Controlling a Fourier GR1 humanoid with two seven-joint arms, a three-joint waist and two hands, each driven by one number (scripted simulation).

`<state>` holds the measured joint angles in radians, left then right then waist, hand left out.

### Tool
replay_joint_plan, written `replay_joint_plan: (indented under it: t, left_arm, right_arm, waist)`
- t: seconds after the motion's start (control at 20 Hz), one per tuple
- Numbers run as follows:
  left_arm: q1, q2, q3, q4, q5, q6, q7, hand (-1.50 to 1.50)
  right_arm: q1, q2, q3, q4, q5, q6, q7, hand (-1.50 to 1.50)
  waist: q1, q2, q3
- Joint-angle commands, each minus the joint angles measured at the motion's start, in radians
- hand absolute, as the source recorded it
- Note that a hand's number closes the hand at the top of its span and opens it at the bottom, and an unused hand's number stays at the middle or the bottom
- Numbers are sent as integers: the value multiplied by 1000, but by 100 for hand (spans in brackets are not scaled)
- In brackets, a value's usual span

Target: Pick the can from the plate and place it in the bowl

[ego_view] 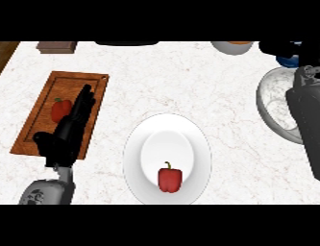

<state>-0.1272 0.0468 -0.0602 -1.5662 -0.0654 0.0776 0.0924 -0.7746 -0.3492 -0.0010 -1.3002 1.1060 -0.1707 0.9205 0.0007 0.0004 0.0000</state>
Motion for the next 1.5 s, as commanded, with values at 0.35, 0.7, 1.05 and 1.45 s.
replay_joint_plan:
  t: [0.35, 0.7, 1.05, 1.45]
  left_arm:
    - [-27, -8, 21, 60, -2, -3, -49, 0]
    - [-52, 18, 22, -15, 8, -22, 66, 0]
    - [-23, 22, 26, -38, 12, -30, 37, 0]
    - [-8, 11, 41, 21, 14, -28, -21, 0]
  right_arm:
    - [164, -84, -138, 181, -61, -134, -215, 150]
    - [202, -71, -278, 302, -305, -123, -379, -150]
    - [213, -53, -342, 375, -467, -171, -693, -150]
    - [307, -25, -385, 60, -535, -270, -695, -150]
  waist:
    - [1, 2, 0]
    - [2, 1, 1]
    - [12, 3, 1]
    - [-9, -4, 0]
